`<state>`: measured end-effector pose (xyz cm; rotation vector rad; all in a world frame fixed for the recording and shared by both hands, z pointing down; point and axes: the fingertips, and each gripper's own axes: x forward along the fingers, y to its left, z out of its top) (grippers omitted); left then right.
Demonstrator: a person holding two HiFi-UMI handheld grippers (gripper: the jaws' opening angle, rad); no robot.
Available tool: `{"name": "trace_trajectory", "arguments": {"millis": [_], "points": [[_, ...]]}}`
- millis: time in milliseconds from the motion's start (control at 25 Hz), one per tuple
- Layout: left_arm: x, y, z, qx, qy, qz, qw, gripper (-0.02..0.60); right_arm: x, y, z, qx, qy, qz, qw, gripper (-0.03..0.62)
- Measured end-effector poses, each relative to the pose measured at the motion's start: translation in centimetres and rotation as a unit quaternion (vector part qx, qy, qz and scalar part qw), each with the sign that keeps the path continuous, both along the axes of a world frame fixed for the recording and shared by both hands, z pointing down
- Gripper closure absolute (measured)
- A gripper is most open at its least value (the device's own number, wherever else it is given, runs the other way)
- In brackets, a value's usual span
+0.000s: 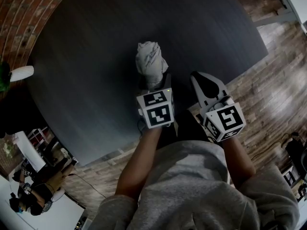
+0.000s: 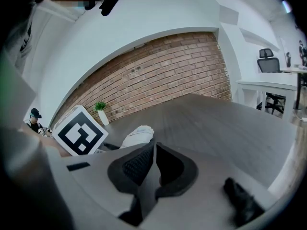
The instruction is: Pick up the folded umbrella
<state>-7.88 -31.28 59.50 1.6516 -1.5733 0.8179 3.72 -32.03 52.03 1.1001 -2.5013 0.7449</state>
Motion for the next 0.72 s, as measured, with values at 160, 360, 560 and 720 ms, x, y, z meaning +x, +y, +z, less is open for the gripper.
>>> {"name": "trace_trajectory", "arguments": {"millis": [160,360,560,720], "points": [[0.0,-0.1,0.0,0.002,0.002,0.001,1.0,0.262,0.4,0.2,0.1,-0.001,-0.002,-0.005,1.0,0.562],[0.0,0.1,-0.1,-0.009,0.01,0.016,0.9998,0.278,0.4,0.5,-0.3,-0.001,-0.011,-0.007,1.0,0.562],[-0.3,0.1,-0.3,-0.006,0.017,0.021,0.9996,0.282,0.4,0.6,-1.1,0.004,-0.02,-0.014,1.0,0.562],[0.0,0.1,-0.1,-0.01,0.024,0.022,0.9994,0.284,1.1,0.9,-1.5,0.011,-0.016,-0.016,1.0,0.562]]}}
